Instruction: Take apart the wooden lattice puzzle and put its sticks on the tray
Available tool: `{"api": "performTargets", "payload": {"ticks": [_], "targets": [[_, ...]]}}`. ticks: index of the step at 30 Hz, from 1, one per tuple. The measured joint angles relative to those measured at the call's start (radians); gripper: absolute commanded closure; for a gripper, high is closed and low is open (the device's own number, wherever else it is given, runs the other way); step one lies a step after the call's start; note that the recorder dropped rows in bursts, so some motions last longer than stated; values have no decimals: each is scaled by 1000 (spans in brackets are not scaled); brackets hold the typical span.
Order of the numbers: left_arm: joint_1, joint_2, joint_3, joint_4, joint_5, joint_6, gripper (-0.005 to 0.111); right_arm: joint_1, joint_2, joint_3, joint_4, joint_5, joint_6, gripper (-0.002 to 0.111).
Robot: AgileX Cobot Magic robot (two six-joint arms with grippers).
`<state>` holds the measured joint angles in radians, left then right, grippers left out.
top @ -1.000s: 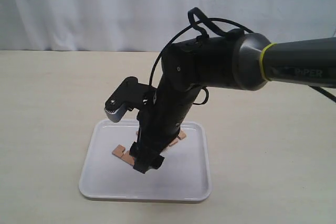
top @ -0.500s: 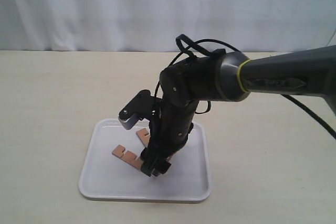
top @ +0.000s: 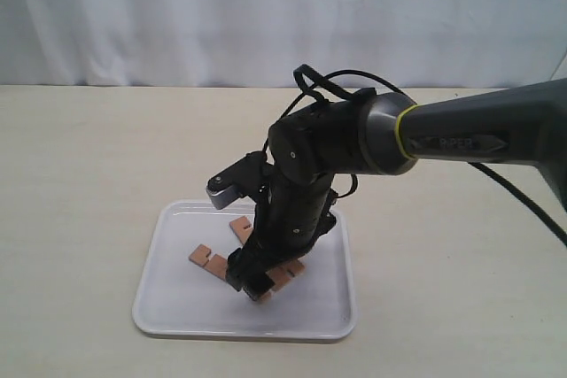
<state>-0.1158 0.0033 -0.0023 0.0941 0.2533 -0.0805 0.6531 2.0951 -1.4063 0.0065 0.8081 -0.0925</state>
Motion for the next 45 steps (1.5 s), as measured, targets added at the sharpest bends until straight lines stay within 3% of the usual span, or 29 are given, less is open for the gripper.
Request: {"api": "performTargets", "payload": {"ticks": [5, 12, 14, 17, 36, 45], "targets": [[0, 0, 0, 0, 0, 0, 107, 0, 0, 0, 0, 0, 38, 8], [0, 0, 0, 0, 0, 0, 107, 0, -2, 0, 0, 2, 44, 12], [0, 0, 0, 0, 0, 0, 107, 0, -2, -2, 0, 6, 44, 37], [0, 0, 0, 0, 0, 0, 107, 0, -2, -15, 0, 37, 46, 104], [0, 0, 0, 0, 0, 0, 107, -48, -251, -74, -28, 318, 52, 104], [0, 0, 0, 0, 0, 0, 107, -80, -472, 94, 22, 343, 67, 104]]}}
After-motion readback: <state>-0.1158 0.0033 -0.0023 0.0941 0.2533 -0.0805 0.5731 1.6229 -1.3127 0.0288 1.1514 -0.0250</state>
